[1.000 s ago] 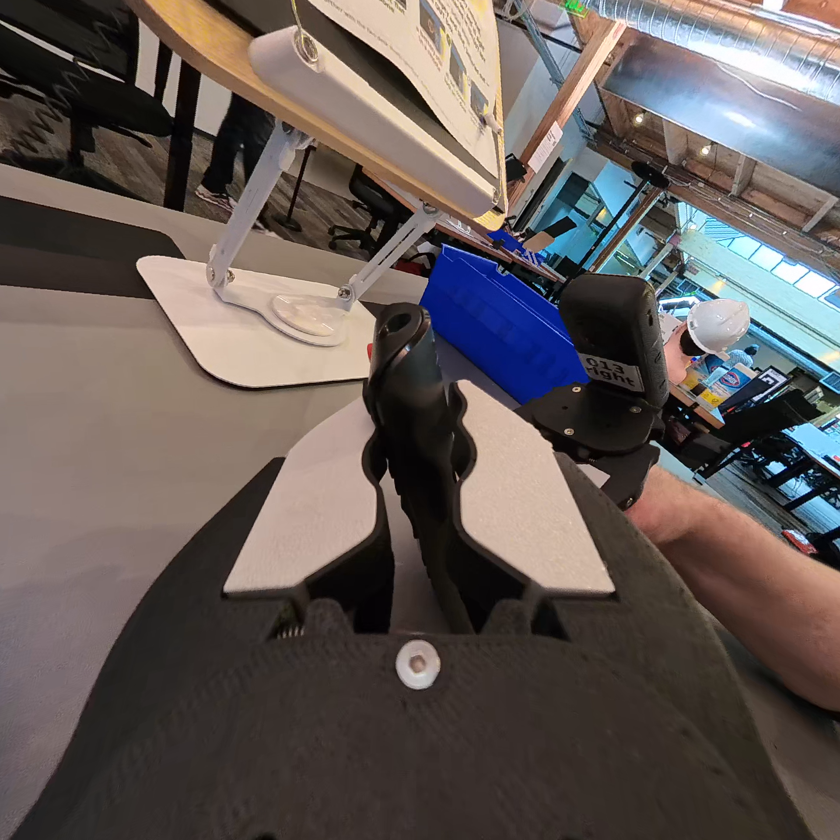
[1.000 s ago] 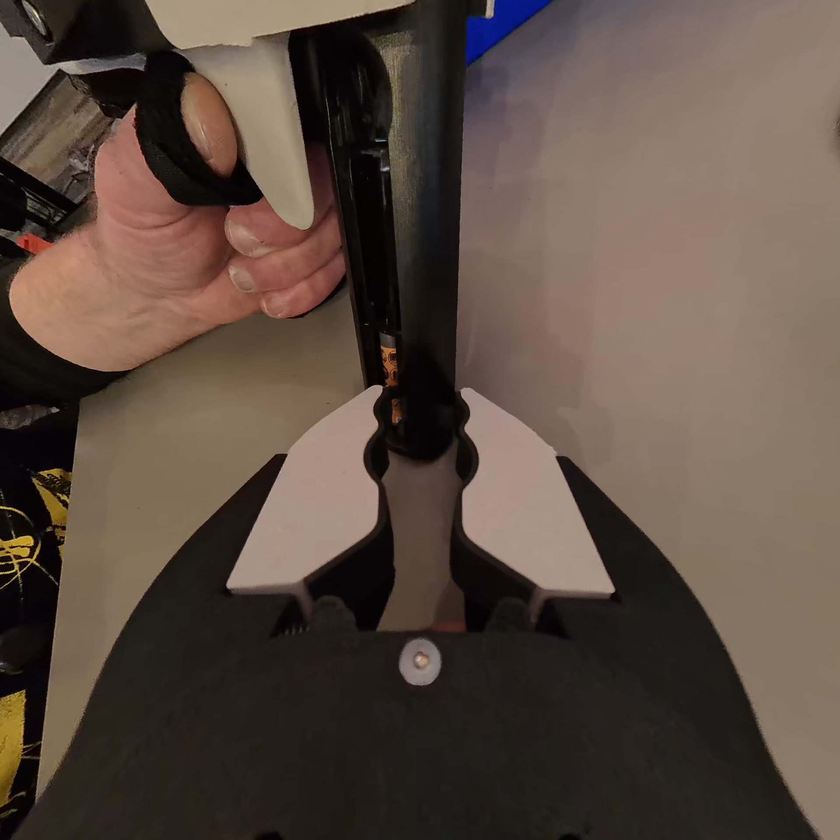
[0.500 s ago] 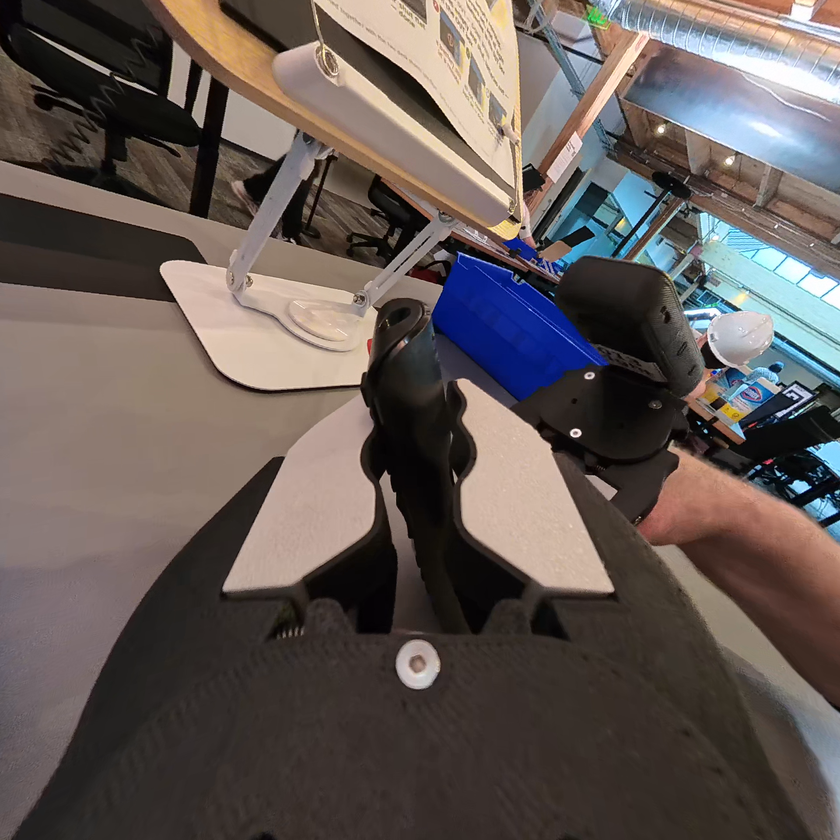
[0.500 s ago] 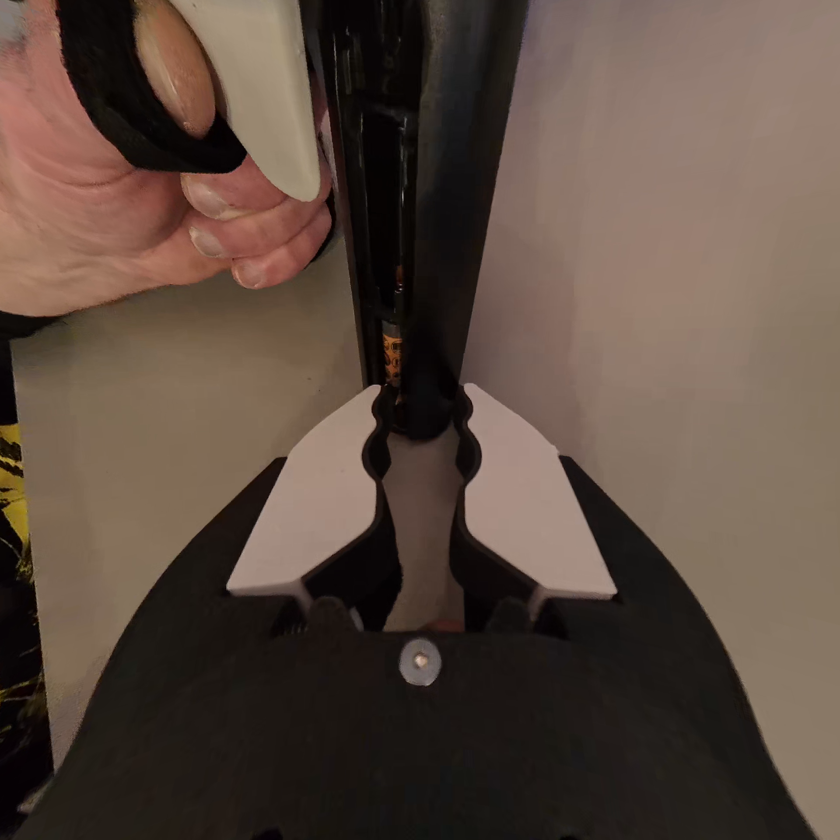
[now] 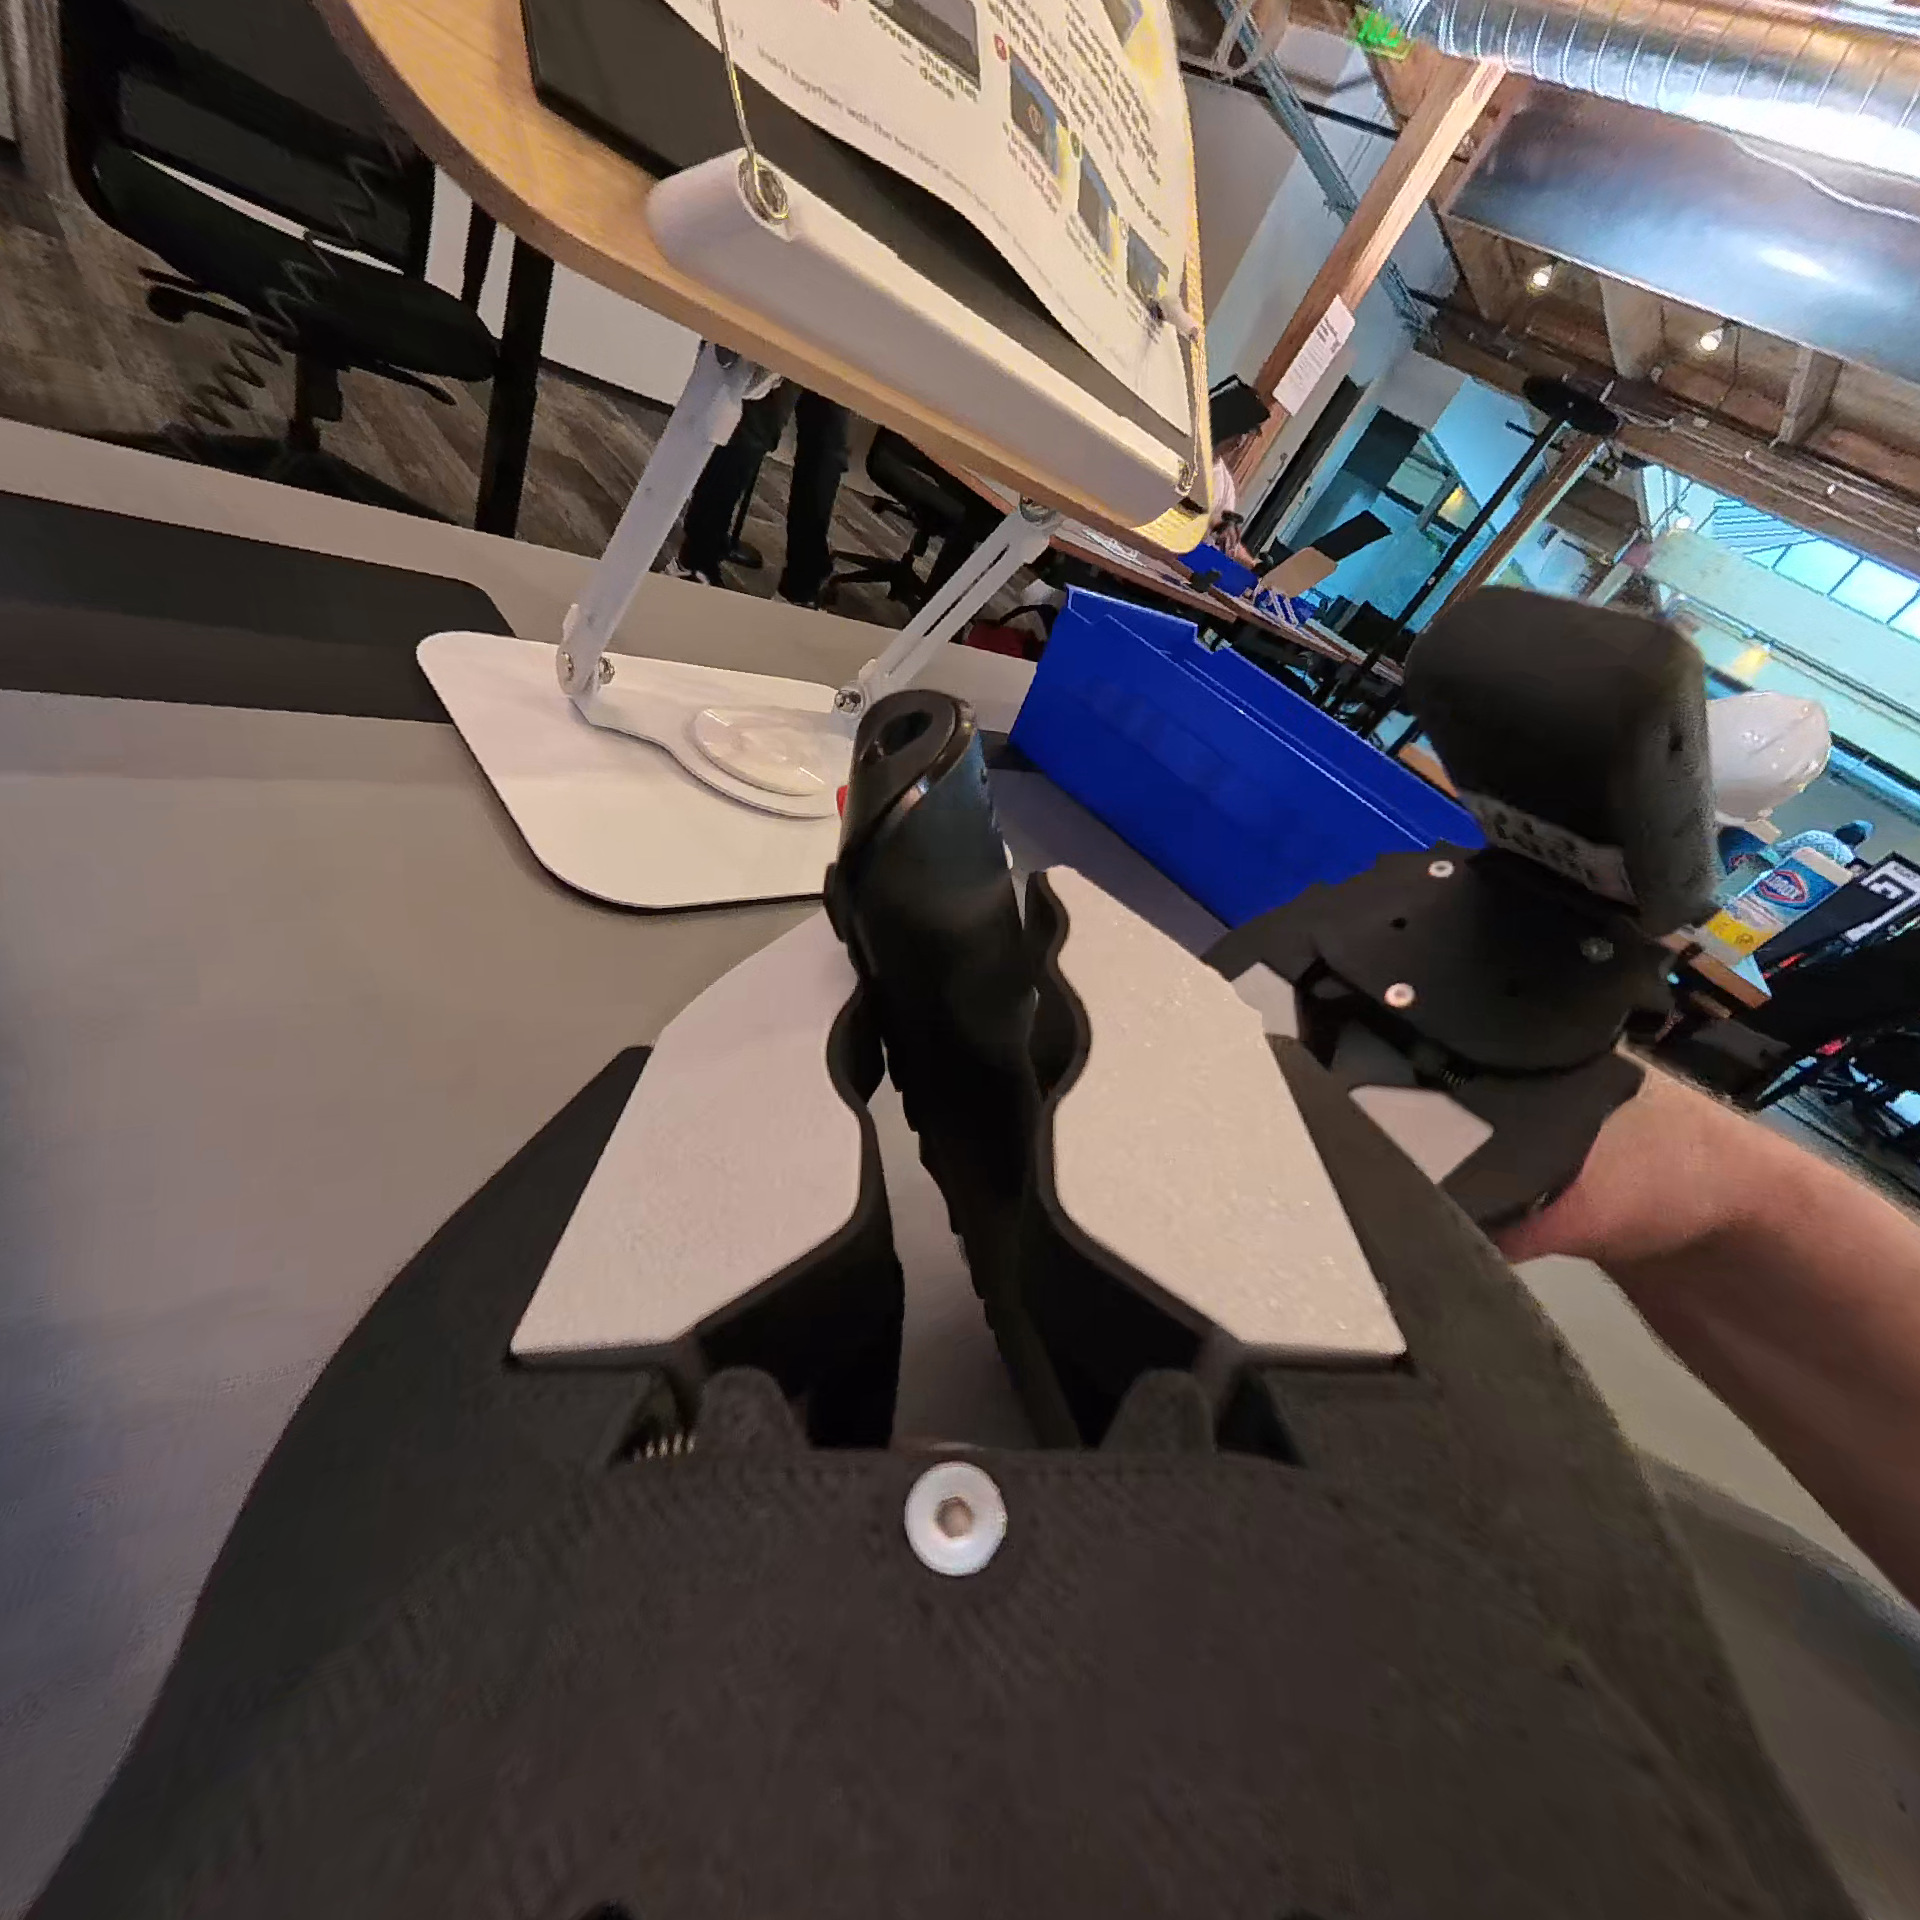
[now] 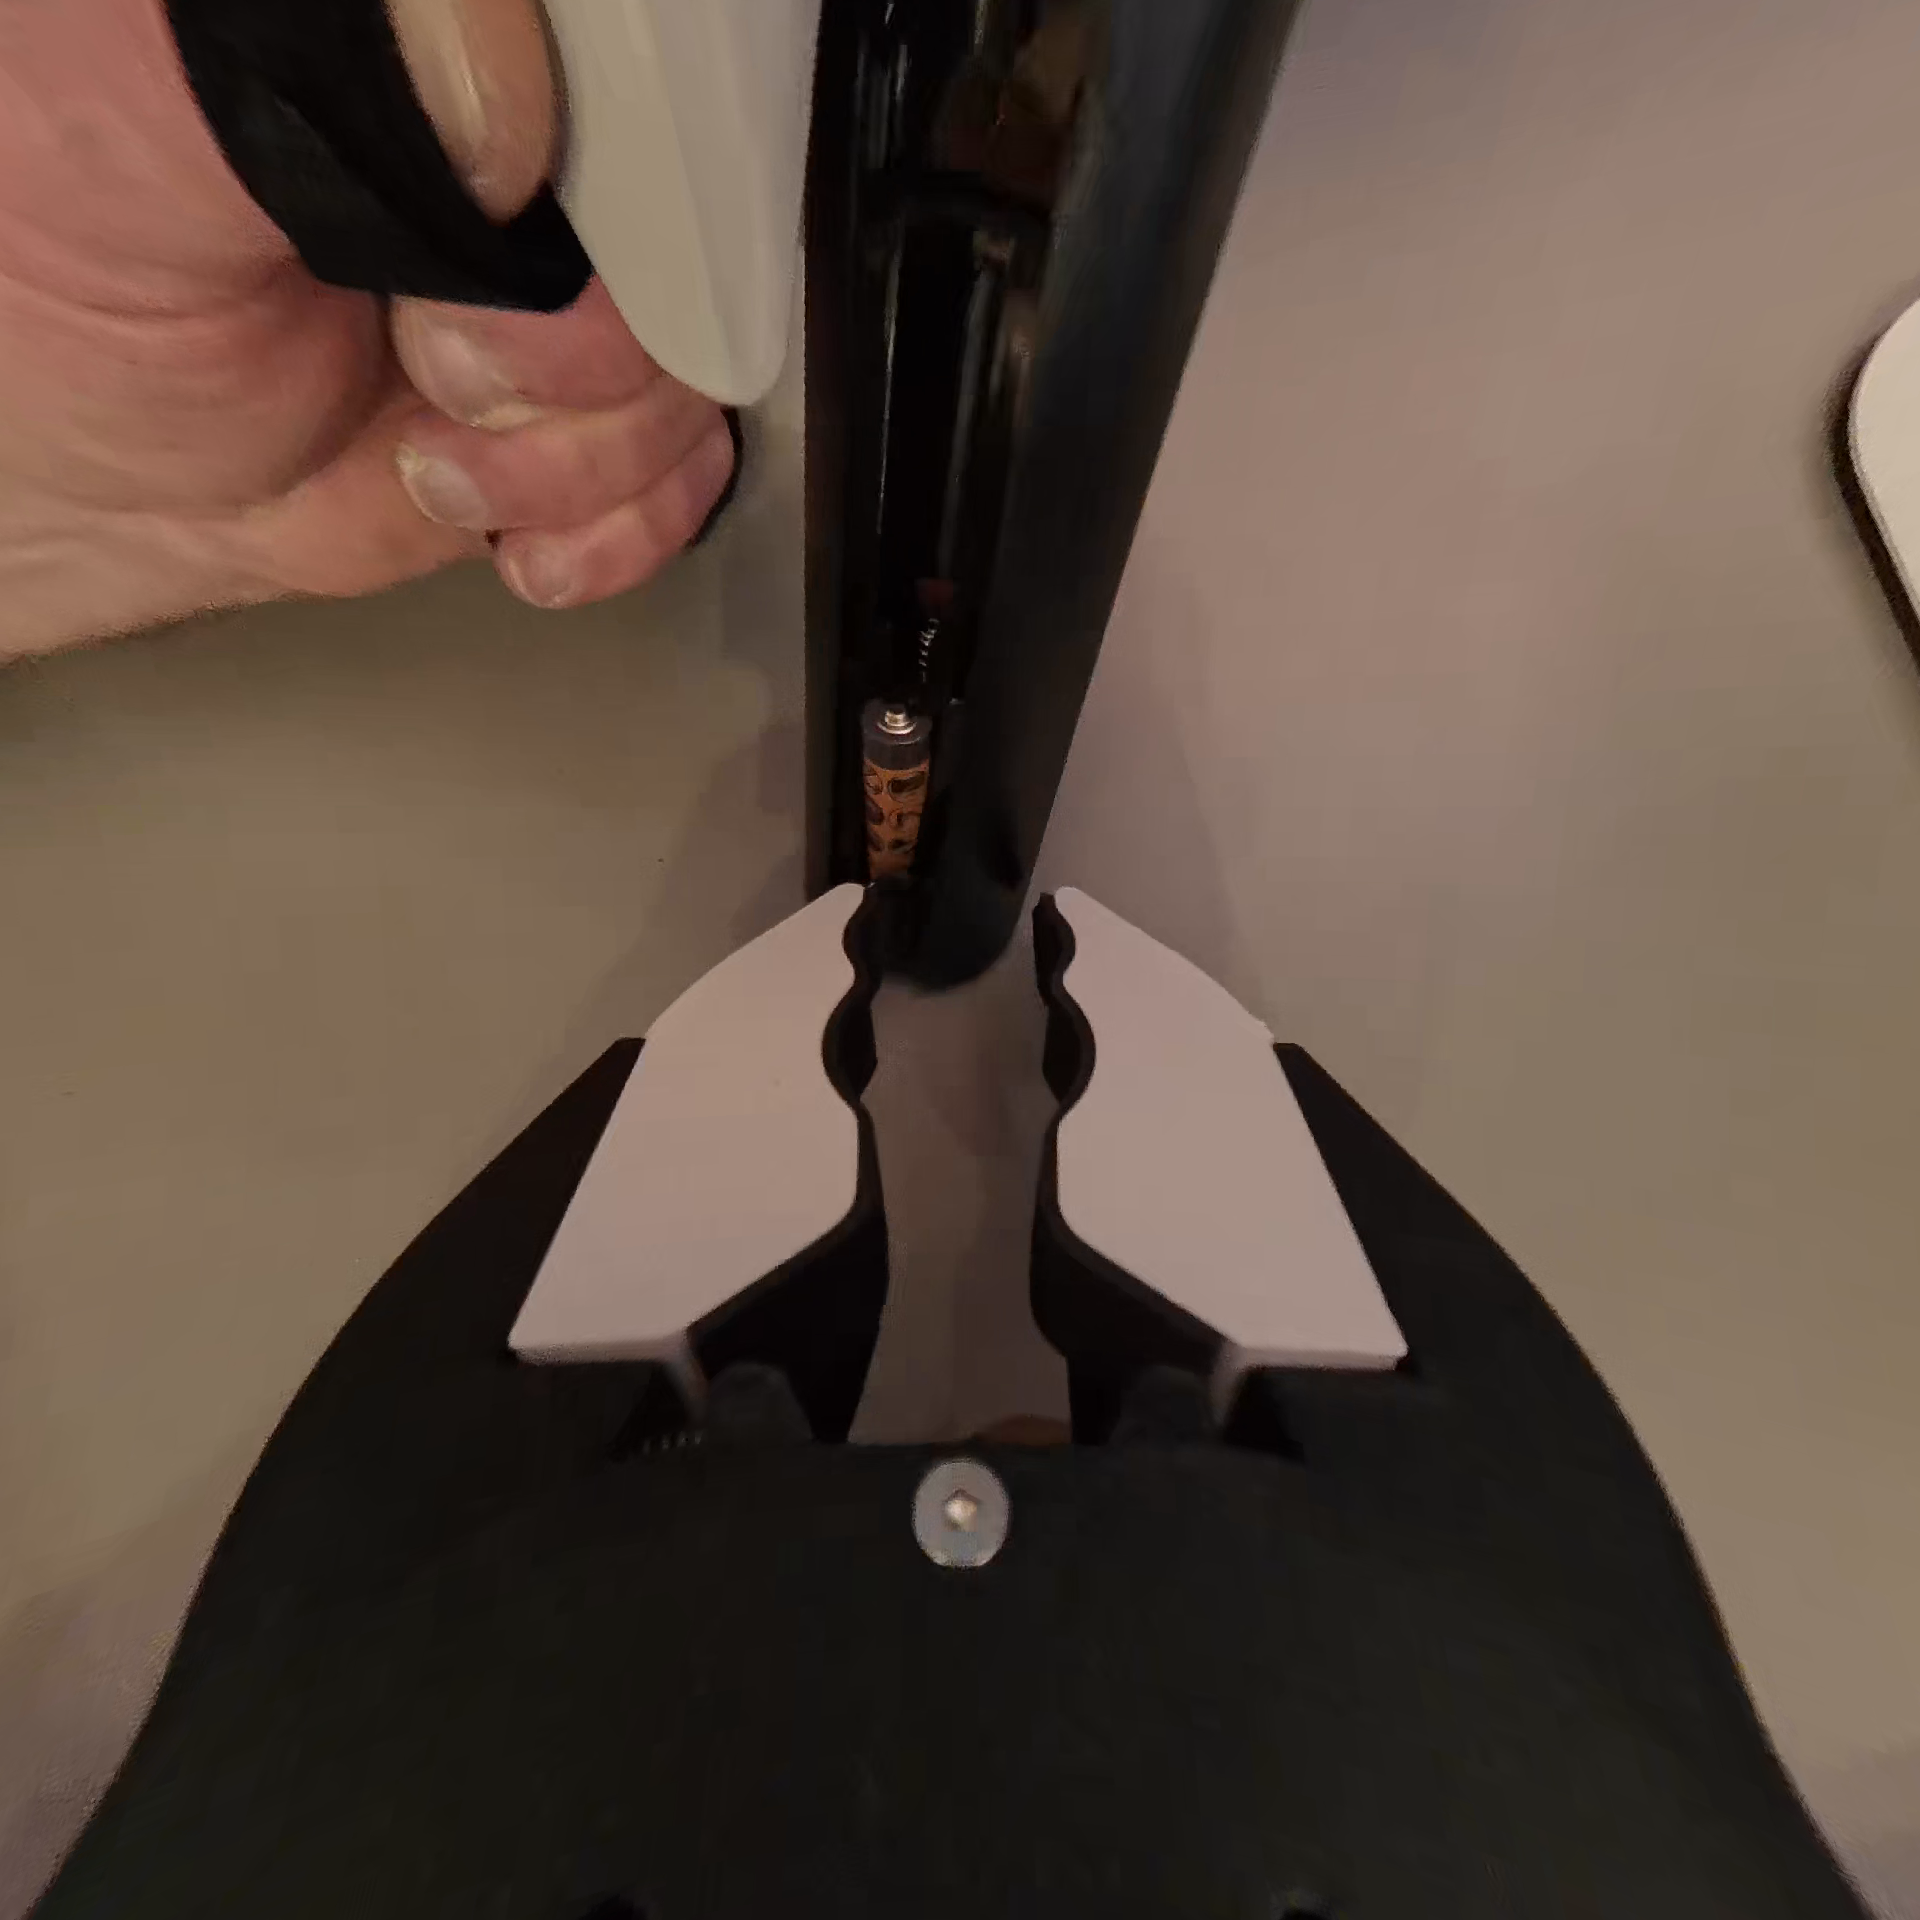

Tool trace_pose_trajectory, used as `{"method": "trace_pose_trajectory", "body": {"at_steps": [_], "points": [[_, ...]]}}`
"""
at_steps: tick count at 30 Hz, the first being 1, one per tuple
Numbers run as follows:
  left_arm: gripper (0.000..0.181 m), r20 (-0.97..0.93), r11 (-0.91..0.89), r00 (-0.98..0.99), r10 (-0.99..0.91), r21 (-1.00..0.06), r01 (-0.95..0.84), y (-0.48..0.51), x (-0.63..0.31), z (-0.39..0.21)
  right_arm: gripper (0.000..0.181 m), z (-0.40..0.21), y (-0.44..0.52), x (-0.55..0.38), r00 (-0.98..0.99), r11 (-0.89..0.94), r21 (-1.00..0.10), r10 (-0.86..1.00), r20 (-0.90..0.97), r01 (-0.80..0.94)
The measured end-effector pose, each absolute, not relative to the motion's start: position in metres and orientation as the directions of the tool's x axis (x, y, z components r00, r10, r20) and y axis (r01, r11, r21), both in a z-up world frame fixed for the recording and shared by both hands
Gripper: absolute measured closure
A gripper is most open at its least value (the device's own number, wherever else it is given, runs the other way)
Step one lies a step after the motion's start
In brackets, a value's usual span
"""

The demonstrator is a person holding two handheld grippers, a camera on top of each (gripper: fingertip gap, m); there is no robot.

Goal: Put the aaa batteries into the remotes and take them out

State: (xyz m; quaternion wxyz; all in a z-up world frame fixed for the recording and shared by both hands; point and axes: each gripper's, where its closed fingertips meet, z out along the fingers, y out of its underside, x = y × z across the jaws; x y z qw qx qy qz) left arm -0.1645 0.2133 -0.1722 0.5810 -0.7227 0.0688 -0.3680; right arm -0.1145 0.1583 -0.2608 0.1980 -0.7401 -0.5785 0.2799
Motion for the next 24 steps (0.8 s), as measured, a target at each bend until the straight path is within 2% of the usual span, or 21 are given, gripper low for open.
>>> {"method": "trace_pose_trajectory", "body": {"at_steps": [3,6,12,14,24], "points": [[0.155,0.447,-0.306,0.72,-0.531,-0.894,0.329,0.213,-0.162,-0.17,0.15,-0.234,0.166,-0.118,0.201,-0.396,-0.716,0.917,-0.345,0.575],[0.155,0.405,-0.275,0.731,-0.549,-0.914,0.3,0.21,-0.155,-0.164,0.139,-0.223,0.172,-0.125,0.211,-0.499,-0.718,0.864,-0.457,0.485],[0.156,0.366,-0.253,0.741,-0.564,-0.93,0.267,0.207,-0.152,-0.161,0.144,-0.233,0.17,-0.13,0.207,-0.539,-0.674,0.834,-0.511,0.505],[0.156,0.356,-0.246,0.744,-0.565,-0.934,0.26,0.206,-0.151,-0.16,0.152,-0.232,0.167,-0.13,0.197,-0.542,-0.664,0.829,-0.524,0.515],[0.155,0.355,-0.246,0.737,-0.574,-0.934,0.258,0.205,-0.149,-0.16,0.151,-0.233,0.157,-0.106,0.204,-0.509,-0.626,0.845,-0.495,0.59]]}}
